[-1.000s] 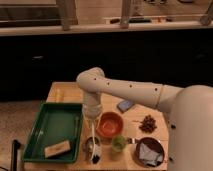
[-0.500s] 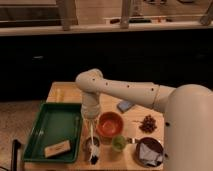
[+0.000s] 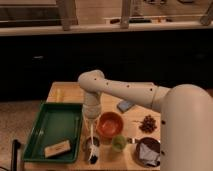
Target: Place brush in metal cup
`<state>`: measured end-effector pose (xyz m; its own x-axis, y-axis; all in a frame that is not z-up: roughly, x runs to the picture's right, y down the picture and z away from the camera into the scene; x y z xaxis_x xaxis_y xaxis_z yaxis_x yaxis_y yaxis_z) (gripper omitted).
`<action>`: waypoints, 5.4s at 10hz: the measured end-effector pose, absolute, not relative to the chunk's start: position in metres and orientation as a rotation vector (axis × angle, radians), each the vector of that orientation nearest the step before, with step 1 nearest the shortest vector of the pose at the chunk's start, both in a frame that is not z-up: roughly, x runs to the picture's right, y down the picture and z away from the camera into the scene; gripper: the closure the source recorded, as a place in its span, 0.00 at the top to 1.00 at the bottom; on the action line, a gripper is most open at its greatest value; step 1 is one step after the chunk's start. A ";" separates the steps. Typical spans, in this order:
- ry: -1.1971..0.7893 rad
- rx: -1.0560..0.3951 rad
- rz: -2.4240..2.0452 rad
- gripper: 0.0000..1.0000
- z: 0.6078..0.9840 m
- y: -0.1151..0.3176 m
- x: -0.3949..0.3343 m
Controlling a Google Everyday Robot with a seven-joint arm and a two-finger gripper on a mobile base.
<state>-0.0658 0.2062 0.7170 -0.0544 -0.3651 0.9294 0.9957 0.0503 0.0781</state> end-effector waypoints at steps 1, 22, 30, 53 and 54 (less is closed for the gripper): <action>-1.013 -0.856 -1.356 0.60 0.718 0.208 -0.066; -1.014 -0.815 -1.314 0.80 0.721 0.213 -0.066; -1.005 -0.801 -1.317 0.80 0.718 0.211 -0.066; -1.006 -0.801 -1.317 0.80 0.718 0.211 -0.066; -1.006 -0.801 -1.317 0.80 0.718 0.211 -0.066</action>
<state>-0.0663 0.2107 0.7182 -0.0268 -0.3884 0.9211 0.9908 0.1116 0.0759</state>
